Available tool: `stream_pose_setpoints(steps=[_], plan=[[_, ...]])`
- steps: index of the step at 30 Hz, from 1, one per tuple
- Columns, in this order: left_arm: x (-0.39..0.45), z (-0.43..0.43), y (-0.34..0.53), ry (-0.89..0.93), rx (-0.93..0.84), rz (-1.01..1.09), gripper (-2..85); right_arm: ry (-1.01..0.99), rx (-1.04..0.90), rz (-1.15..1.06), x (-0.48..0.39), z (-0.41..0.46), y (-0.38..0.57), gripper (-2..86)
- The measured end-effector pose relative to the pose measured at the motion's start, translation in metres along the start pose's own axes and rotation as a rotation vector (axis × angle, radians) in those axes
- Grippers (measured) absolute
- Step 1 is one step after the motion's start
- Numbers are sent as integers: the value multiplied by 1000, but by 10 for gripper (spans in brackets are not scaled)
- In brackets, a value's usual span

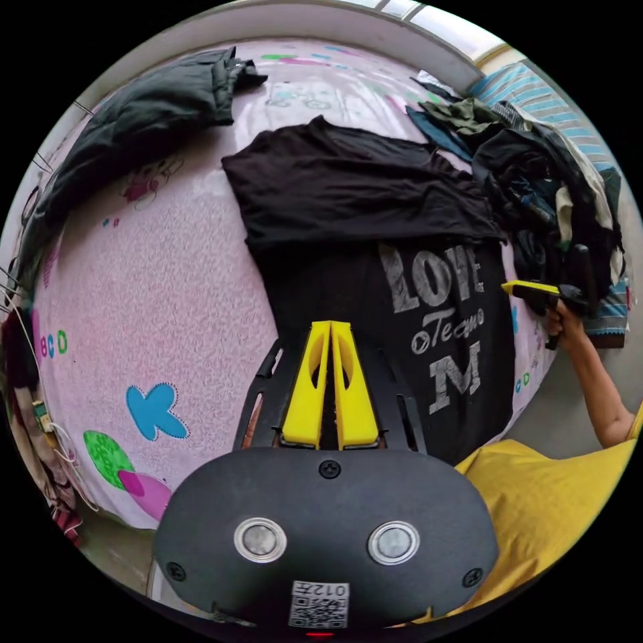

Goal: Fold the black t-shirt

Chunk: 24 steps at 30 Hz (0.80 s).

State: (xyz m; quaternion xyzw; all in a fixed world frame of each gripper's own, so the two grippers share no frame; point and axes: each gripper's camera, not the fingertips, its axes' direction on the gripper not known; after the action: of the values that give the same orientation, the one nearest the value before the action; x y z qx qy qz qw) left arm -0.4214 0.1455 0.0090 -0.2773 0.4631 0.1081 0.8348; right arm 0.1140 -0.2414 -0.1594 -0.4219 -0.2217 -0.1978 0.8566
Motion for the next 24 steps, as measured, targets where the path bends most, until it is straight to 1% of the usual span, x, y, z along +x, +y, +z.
stream_pose_setpoints(steps=[1,2,6,10,13,15,17,18,21,24], plan=[[-1,8,6,-46,-41,-3,5,-1,17,2,2,2,7,-1],[-3,5,13,-45,-2,-5,5,8,16,6,3,3,9,-1],[-9,4,27,-61,-29,-18,5,100,-6,22,8,11,27,-2],[-9,-5,49,-112,-25,-25,4,117,33,28,0,9,52,-1],[-5,-32,83,-30,57,-42,4,52,82,1,-12,-1,84,-1],[1,-41,109,-3,76,-42,4,20,78,-5,-17,4,107,-1],[12,-33,144,78,50,-14,5,-13,43,-10,-21,17,129,-1],[15,-29,152,82,33,-9,5,-1,13,-6,-21,28,141,-1],[20,-4,186,38,-38,-17,4,27,-42,20,-16,54,166,-1],[15,14,211,-3,-78,-53,4,20,-20,45,-8,61,185,-1]])
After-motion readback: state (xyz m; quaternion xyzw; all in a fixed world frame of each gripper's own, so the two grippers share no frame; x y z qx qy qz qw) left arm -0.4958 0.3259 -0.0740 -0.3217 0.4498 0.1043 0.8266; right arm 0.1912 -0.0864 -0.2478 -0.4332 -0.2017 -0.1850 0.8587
